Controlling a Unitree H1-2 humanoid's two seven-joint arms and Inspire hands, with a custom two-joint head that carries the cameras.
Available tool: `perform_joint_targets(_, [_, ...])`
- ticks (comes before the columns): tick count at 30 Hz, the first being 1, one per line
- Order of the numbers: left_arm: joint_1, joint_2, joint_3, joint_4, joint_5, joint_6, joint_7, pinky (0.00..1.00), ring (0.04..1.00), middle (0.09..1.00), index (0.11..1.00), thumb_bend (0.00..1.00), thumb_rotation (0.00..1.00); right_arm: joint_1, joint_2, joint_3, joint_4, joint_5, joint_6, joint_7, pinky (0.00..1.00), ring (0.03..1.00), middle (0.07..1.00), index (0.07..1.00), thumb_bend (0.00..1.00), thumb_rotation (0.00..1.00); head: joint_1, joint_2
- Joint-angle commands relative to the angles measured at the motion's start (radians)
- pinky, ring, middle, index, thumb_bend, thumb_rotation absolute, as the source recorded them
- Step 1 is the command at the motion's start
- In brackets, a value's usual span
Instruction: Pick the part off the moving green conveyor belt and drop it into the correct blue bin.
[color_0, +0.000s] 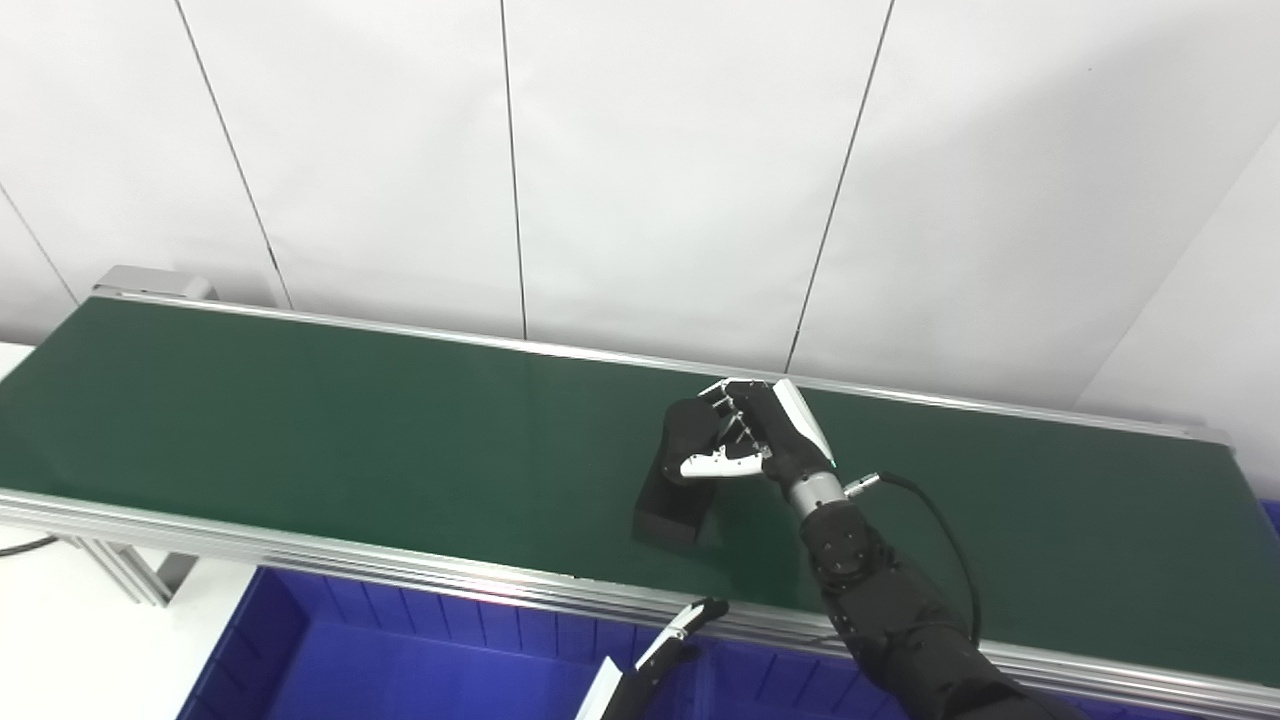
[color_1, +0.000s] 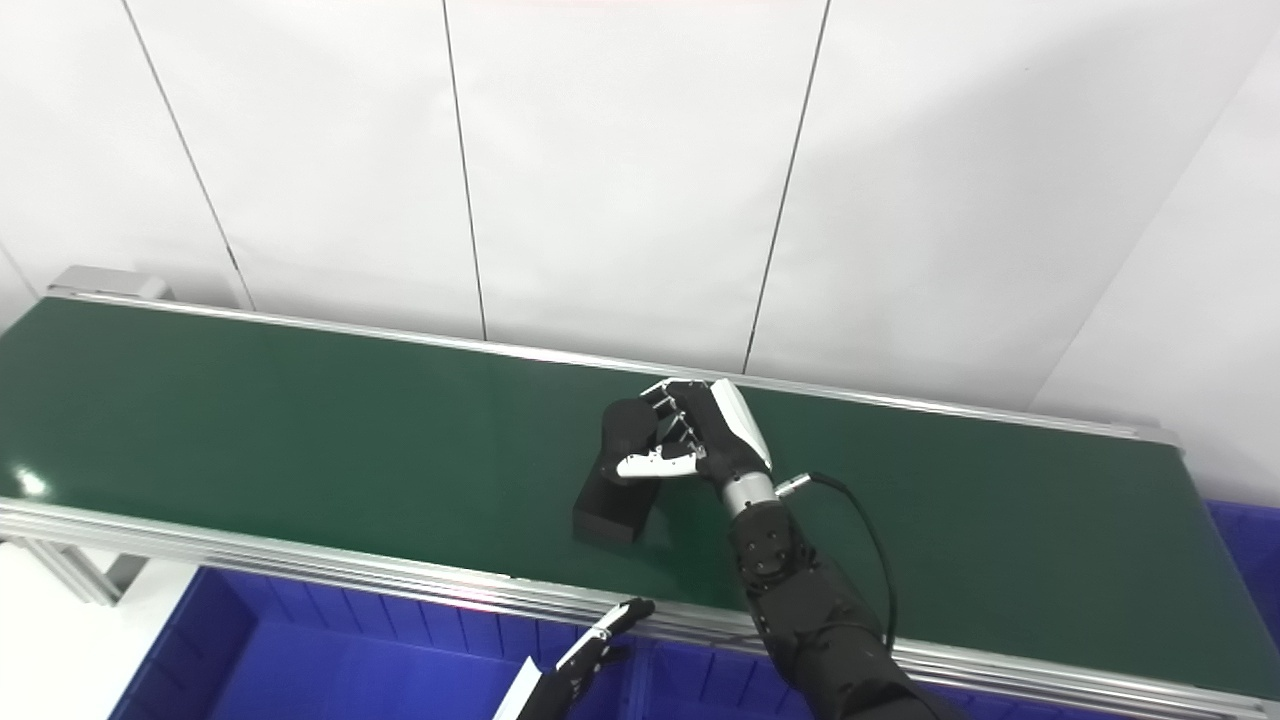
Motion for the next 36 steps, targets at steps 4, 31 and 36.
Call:
perform_joint_targets(4, [0.04,-0.055,-0.031,-0.04,0.013,-0.03,0.0,0.88,0.949,0.953,0.898,0.79,0.91,-0.036,-0.009,0.014,-0.023,-0.018,0.004,-0.02,0.22,0.287,0.427,0.529,0.52,0.0,-0.01,0.001])
perform_joint_targets(31, [0.043,-0.061,0.036,-0.082,-0.046,-0.03,-0.082,1.0,1.0,0.995,0.953,0.77,0.99,0.249,-0.19,-0.041,-0.794,-0.024,0.003,0.126,0.25,0.324,0.44,0.518,0.52,0.0,-0.282,0.102])
perform_joint_targets(36, [0.053,-0.061,0.069,-0.09,-0.088,-0.03,-0.133,1.0,1.0,1.0,0.959,0.73,1.0,0.338,-0.229,-0.095,-0.939,-0.058,0.069,0.116,0.24,0.307,0.432,0.523,0.52,0.0,-0.356,0.093])
